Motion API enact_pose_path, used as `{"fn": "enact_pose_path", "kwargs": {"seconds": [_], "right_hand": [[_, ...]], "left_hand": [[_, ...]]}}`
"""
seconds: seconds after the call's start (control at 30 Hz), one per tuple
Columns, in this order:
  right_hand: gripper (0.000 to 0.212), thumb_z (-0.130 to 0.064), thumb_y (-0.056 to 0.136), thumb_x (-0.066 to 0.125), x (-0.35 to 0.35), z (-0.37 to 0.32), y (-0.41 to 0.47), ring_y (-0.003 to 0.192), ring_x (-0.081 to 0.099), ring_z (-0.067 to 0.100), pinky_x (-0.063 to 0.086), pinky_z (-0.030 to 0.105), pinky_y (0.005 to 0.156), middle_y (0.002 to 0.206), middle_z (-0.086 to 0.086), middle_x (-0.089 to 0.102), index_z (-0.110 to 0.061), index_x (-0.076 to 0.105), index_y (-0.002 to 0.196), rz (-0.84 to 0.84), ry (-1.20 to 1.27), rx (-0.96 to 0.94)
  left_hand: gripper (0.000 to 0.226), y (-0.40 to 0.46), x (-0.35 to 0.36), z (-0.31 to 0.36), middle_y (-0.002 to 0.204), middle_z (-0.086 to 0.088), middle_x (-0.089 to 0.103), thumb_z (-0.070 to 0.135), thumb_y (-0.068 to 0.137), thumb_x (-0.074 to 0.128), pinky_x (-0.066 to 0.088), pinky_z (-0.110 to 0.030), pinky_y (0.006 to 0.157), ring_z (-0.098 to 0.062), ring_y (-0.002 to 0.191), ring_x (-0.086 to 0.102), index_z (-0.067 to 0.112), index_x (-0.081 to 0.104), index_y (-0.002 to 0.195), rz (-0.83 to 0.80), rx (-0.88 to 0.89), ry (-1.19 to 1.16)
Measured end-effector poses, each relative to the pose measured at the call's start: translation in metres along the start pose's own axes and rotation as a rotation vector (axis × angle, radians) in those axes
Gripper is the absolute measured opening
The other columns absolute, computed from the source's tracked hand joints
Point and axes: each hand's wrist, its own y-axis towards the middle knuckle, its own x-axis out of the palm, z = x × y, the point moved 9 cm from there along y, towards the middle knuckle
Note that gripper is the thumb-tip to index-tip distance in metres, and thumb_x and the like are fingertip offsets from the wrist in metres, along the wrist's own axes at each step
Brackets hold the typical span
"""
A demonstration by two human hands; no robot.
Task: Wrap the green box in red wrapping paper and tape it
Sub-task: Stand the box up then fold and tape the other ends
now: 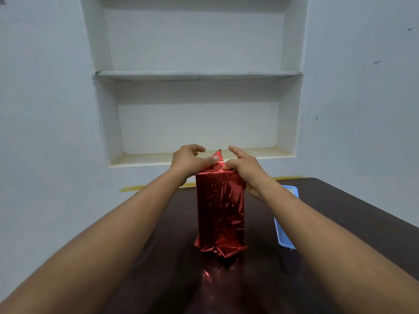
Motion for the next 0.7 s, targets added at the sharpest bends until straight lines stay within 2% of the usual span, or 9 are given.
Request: {"fn": "enact_pose_path", "kwargs": {"seconds": [0.07, 0.13, 0.2, 0.27, 0.33, 0.4, 0.5, 0.6, 0.7], "right_hand": [[0.074, 0.007, 0.083, 0.059, 0.002, -0.002, 0.000, 0.049, 0.064, 0.002, 0.049, 0.019, 0.047, 0.150, 0.015, 0.049, -0.024, 0.052, 0.150, -0.009, -0.004, -0.001], [0.070, 0.007, 0.084, 0.059, 0.003, -0.003, -0.002, 0.049, 0.063, 0.002, 0.049, 0.019, 0.048, 0.149, 0.018, 0.053, -0.025, 0.054, 0.147, -0.003, -0.011, 0.005], [0.067, 0.006, 0.085, 0.058, 0.003, -0.004, -0.004, 0.049, 0.062, 0.006, 0.050, 0.021, 0.049, 0.139, 0.017, 0.061, -0.026, 0.057, 0.144, 0.001, -0.011, 0.019], [0.066, 0.005, 0.086, 0.059, 0.003, -0.003, -0.007, 0.052, 0.062, 0.010, 0.052, 0.024, 0.054, 0.125, 0.015, 0.068, -0.024, 0.058, 0.144, 0.011, -0.013, 0.034], [0.063, 0.004, 0.086, 0.060, 0.002, -0.003, -0.008, 0.055, 0.062, 0.011, 0.053, 0.025, 0.059, 0.117, 0.014, 0.071, -0.022, 0.059, 0.143, 0.022, -0.038, 0.048], [0.061, 0.003, 0.086, 0.062, 0.002, -0.003, -0.009, 0.058, 0.063, 0.011, 0.054, 0.027, 0.065, 0.110, 0.012, 0.073, -0.023, 0.060, 0.141, 0.027, -0.056, 0.060], [0.062, -0.003, 0.085, 0.068, 0.004, -0.004, -0.007, 0.079, 0.071, 0.016, 0.056, 0.034, 0.078, 0.111, 0.008, 0.074, -0.022, 0.057, 0.143, 0.019, -0.040, 0.075], [0.069, 0.002, 0.079, 0.069, 0.006, -0.005, -0.005, 0.078, 0.072, 0.021, 0.058, 0.033, 0.071, 0.108, 0.008, 0.074, -0.025, 0.059, 0.142, 0.030, -0.036, 0.100], [0.072, 0.009, 0.079, 0.063, 0.008, -0.009, -0.006, 0.062, 0.070, 0.018, 0.057, 0.027, 0.058, 0.111, 0.011, 0.071, -0.026, 0.058, 0.142, 0.047, -0.011, 0.129]], "left_hand": [[0.052, -0.007, 0.007, -0.021, 0.112, -0.002, 0.069, 0.045, 0.080, 0.085, 0.059, -0.030, 0.072, -0.016, 0.086, 0.067, 0.015, 0.069, 0.119, -0.057, -0.194, -0.316], [0.040, -0.021, 0.020, -0.026, 0.092, -0.003, 0.067, 0.038, 0.082, 0.081, 0.049, -0.026, 0.058, -0.015, 0.064, 0.059, 0.013, 0.072, 0.111, -0.188, -0.298, -0.487], [0.036, -0.028, 0.027, -0.027, 0.087, -0.003, 0.069, 0.029, 0.076, 0.082, 0.046, -0.026, 0.060, -0.014, 0.062, 0.059, 0.011, 0.076, 0.107, -0.232, -0.313, -0.499], [0.039, -0.031, 0.028, -0.032, 0.084, -0.003, 0.073, 0.020, 0.070, 0.085, 0.049, -0.027, 0.062, -0.016, 0.065, 0.065, 0.008, 0.076, 0.106, -0.175, -0.341, -0.509], [0.032, -0.036, 0.028, -0.032, 0.080, -0.007, 0.074, 0.011, 0.068, 0.084, 0.052, -0.027, 0.063, -0.020, 0.064, 0.067, 0.005, 0.076, 0.099, -0.108, -0.383, -0.555], [0.026, -0.039, 0.029, -0.030, 0.073, -0.010, 0.072, 0.003, 0.069, 0.081, 0.053, -0.026, 0.054, -0.021, 0.053, 0.066, 0.002, 0.076, 0.095, -0.080, -0.408, -0.607], [0.027, -0.043, 0.029, -0.027, 0.067, -0.010, 0.070, -0.001, 0.070, 0.078, 0.049, -0.022, 0.042, -0.020, 0.043, 0.063, 0.000, 0.077, 0.097, -0.051, -0.420, -0.634], [0.031, -0.045, 0.028, -0.025, 0.069, -0.008, 0.070, 0.000, 0.071, 0.079, 0.046, -0.019, 0.040, -0.017, 0.042, 0.062, 0.000, 0.076, 0.101, -0.020, -0.407, -0.628], [0.027, -0.050, 0.030, -0.025, 0.071, -0.007, 0.071, 0.006, 0.078, 0.076, 0.047, -0.020, 0.042, -0.016, 0.044, 0.063, 0.001, 0.075, 0.104, -0.035, -0.407, -0.670]]}}
